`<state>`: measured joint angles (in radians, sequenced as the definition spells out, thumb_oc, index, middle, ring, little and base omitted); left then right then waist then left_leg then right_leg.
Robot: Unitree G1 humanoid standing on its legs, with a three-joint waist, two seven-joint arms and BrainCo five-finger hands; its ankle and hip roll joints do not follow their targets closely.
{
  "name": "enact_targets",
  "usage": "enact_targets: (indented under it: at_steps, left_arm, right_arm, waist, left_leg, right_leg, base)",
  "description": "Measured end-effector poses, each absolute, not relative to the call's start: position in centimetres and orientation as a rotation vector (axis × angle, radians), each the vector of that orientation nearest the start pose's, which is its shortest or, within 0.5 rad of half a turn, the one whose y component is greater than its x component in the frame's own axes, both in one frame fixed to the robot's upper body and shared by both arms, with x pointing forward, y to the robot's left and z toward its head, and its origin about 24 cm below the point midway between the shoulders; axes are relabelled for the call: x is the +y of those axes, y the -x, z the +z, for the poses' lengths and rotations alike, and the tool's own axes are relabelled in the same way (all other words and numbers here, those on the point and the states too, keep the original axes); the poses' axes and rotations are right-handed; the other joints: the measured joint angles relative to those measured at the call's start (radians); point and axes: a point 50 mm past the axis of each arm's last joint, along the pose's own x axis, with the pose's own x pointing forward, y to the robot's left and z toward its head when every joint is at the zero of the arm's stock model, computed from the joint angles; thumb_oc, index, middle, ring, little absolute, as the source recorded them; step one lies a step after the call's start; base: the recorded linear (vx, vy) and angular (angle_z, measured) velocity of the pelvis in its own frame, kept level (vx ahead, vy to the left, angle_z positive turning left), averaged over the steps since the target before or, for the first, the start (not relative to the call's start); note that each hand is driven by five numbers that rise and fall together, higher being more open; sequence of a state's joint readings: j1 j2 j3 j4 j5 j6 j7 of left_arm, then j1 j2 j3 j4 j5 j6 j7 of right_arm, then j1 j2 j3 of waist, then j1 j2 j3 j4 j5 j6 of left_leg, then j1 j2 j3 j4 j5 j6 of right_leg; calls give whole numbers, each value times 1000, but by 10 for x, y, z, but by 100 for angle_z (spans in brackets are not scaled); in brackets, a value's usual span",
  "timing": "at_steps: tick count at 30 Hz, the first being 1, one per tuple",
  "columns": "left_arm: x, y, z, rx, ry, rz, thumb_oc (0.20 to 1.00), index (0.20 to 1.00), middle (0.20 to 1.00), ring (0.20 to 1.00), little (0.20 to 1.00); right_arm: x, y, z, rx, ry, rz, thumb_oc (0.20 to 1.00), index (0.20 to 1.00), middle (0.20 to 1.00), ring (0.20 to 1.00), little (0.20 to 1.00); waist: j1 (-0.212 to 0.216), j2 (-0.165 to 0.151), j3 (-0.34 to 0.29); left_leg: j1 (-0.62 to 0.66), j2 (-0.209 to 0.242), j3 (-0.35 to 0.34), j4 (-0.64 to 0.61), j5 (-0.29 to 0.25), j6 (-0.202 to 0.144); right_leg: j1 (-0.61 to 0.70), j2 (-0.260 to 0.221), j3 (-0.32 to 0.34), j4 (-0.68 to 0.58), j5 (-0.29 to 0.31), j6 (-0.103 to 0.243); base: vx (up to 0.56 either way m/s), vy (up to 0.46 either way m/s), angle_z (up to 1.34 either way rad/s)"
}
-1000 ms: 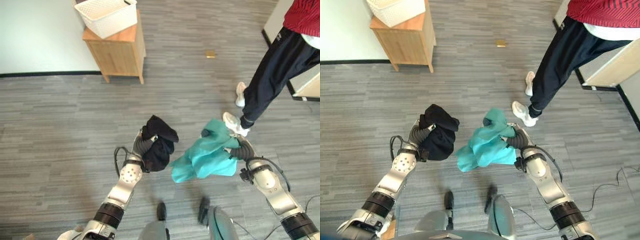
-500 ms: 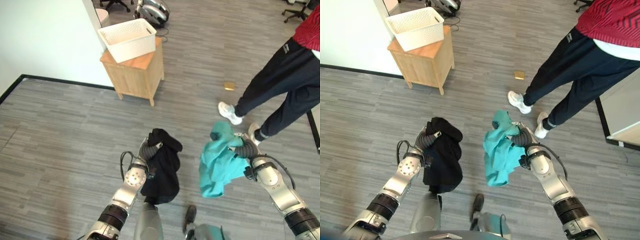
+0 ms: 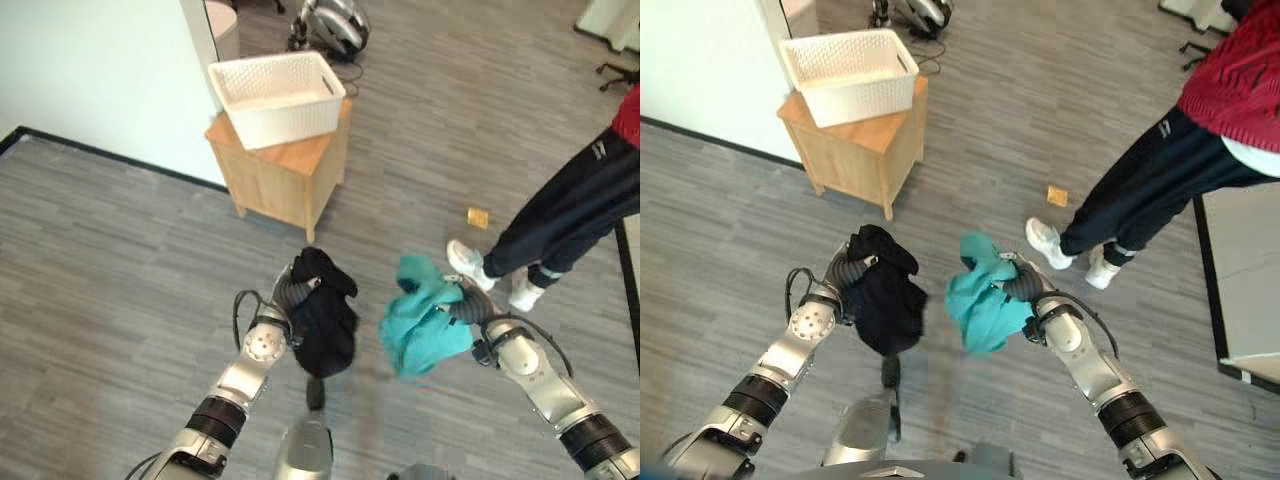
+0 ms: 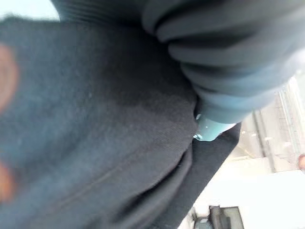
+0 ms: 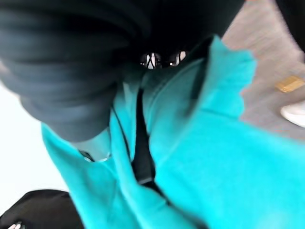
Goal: Pick up bed clothes into laundry basket.
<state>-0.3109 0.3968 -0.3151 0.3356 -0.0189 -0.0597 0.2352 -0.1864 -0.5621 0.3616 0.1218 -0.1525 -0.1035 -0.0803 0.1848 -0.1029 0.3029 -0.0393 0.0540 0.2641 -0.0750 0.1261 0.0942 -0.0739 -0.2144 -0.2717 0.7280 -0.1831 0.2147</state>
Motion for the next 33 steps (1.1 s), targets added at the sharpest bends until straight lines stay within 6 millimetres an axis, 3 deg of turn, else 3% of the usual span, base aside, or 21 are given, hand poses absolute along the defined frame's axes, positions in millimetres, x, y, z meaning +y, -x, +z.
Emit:
enact_targets:
  at_steps: [3, 5, 7, 9, 11, 13, 14, 16, 17, 19, 20, 21, 25, 27, 28, 30, 31, 32, 33]
  left_arm:
    - [168, -314, 67, -94, -453, -27, 200, 200, 200, 200, 200]
    - [169, -315, 68, -98, -448, -11, 200, 200, 200, 200, 200]
    - [170, -317, 72, -112, -448, 2, 200, 200, 200, 200, 200]
    - [170, -317, 71, -109, -448, 2, 200, 200, 200, 200, 200]
    - [172, -317, 70, -105, -448, 5, 200, 200, 200, 200, 200]
    - [172, -315, 67, -94, -449, -2, 200, 200, 200, 200, 200]
    - [175, -311, 62, -74, -445, 6, 200, 200, 200, 200, 200]
    - [180, -305, 53, -42, -440, 10, 200, 200, 200, 200, 200]
    - [178, -305, 53, -39, -439, 0, 200, 200, 200, 200, 200]
    - [174, -300, 43, -8, -420, -11, 200, 200, 200, 200, 200]
    - [171, -300, 43, -10, -411, -19, 200, 200, 200, 200, 200]
    - [169, -300, 45, -19, -405, -24, 200, 200, 200, 200, 200]
    - [160, -302, 53, -55, -386, -53, 200, 200, 200, 200, 200]
    - [156, -304, 55, -67, -385, -63, 200, 200, 200, 200, 200]
    - [154, -305, 57, -72, -391, -72, 200, 200, 200, 200, 200]
    - [153, -306, 58, -78, -403, -78, 200, 200, 200, 200, 200]
    - [157, -305, 57, -74, -435, -78, 200, 200, 200, 200, 200]
    - [159, -305, 57, -72, -447, -79, 200, 200, 200, 200, 200]
    - [163, -305, 58, -72, -460, -74, 200, 200, 200, 200, 200]
  right_arm:
    - [-171, -287, 79, -193, 752, 277, 200, 200, 200, 200, 200]
    - [-170, -292, 88, -227, 760, 274, 200, 200, 200, 200, 200]
    - [-174, -296, 98, -258, 776, 253, 200, 200, 200, 200, 200]
    - [-179, -297, 102, -265, 771, 223, 200, 200, 200, 200, 200]
    - [-184, -297, 103, -263, 769, 201, 200, 200, 200, 200, 200]
    - [-191, -292, 97, -233, 769, 186, 200, 200, 200, 200, 200]
    - [-191, -294, 94, -216, 767, 188, 200, 200, 200, 200, 200]
    - [-194, -295, 92, -203, 768, 178, 200, 200, 200, 200, 200]
    - [-197, -295, 92, -197, 769, 169, 200, 200, 200, 200, 200]
    - [-200, -296, 97, -206, 791, 172, 200, 200, 200, 200, 200]
    - [-201, -296, 99, -215, 791, 165, 200, 200, 200, 200, 200]
    - [-200, -296, 102, -226, 793, 164, 200, 200, 200, 200, 200]
    - [-203, -298, 110, -246, 817, 160, 200, 200, 200, 200, 200]
    - [-206, -298, 112, -247, 831, 156, 200, 200, 200, 200, 200]
    - [-209, -298, 114, -250, 841, 148, 200, 200, 200, 200, 200]
    - [-213, -298, 119, -260, 852, 134, 200, 200, 200, 200, 200]
    - [-212, -299, 124, -280, 850, 130, 200, 200, 200, 200, 200]
    - [-211, -299, 127, -298, 847, 130, 200, 200, 200, 200, 200]
    - [-207, -299, 131, -319, 847, 140, 200, 200, 200, 200, 200]
  waist:
    - [-20, 3, 6]
    - [-22, 8, 14]
    - [-51, 14, 25]
    - [-56, 13, 25]
    - [-98, 10, 23]
    - [-101, -9, 15]
    - [-93, 4, 12]
    - [-81, 39, 3]
    - [-73, 16, 12]
    - [-40, 26, 7]
    - [-44, 18, 9]
    - [-43, 12, 11]
    - [-44, 21, 15]
    - [-44, 34, 14]
    - [-47, 49, 14]
    - [-37, 56, 10]
    - [-22, 60, 8]
    - [-13, 65, 0]
    - [0, 49, -6]
  left_leg:
    - [9, -2, -81, -15, -16, -3]
    - [22, -5, -148, -12, -39, -16]
    - [20, -14, -224, -16, -53, -9]
    - [23, -24, -278, -16, -68, -19]
    - [31, -30, -354, -16, -92, -54]
    - [84, -23, -375, -17, -121, -110]
    - [114, 8, -367, -14, -138, -134]
    - [73, 72, -319, 151, -174, -212]
    - [-25, 80, -294, 366, -198, -224]
    - [-103, 112, -276, 586, -172, -209]
    - [-136, 119, -260, 620, -186, -221]
    - [-156, 118, -237, 603, -186, -221]
    - [-212, 105, -47, 308, -156, -200]
    - [-227, 110, 43, 210, -92, -191]
    - [-248, 127, 144, 186, -66, -181]
    - [-235, 130, 188, 174, -54, -169]
    - [-188, 114, 201, 143, -52, -160]
    - [-142, 99, 184, 96, 3, -104]
    - [-109, 69, 191, 76, 17, -52]
  right_leg:
    - [-99, -8, -12, -218, 12, -10]
    - [-119, 30, -5, -377, 45, -31]
    - [-127, 79, 60, -598, 135, -45]
    - [-150, 84, 90, -716, 218, -37]
    - [-143, 55, 104, -815, 278, -37]
    - [-67, 21, 76, -822, 310, -49]
    - [-45, 41, 52, -812, 356, -70]
    - [13, 111, 12, -816, 329, -127]
    - [31, 113, 1, -818, 341, -175]
    - [90, 155, 5, -826, 296, -243]
    - [112, 160, -1, -828, 280, -239]
    - [116, 160, -3, -828, 261, -240]
    - [154, 185, -46, -829, 206, -223]
    - [185, 209, -82, -829, 188, -235]
    - [219, 229, -115, -832, 148, -237]
    - [253, 246, -112, -833, 109, -240]
    - [294, 248, -98, -829, 83, -219]
    - [313, 244, -86, -818, 75, -195]
    - [313, 209, -69, -785, 46, -167]
  base:
    - [300, -124, 80]
    - [469, -176, 88]
    - [513, -154, 120]
    - [466, -179, 101]
    - [533, -296, 145]
    - [317, -190, 127]
    - [155, -225, 60]
    - [140, -230, 26]
    - [146, -176, 3]
    - [316, -187, -10]
    - [315, -71, 8]
    - [349, -34, 19]
    - [333, -5, 18]
    - [407, -18, 50]
    - [554, -2, 60]
    - [434, 51, 23]
    - [288, 51, -23]
    - [449, 41, -45]
    - [288, 31, -36]
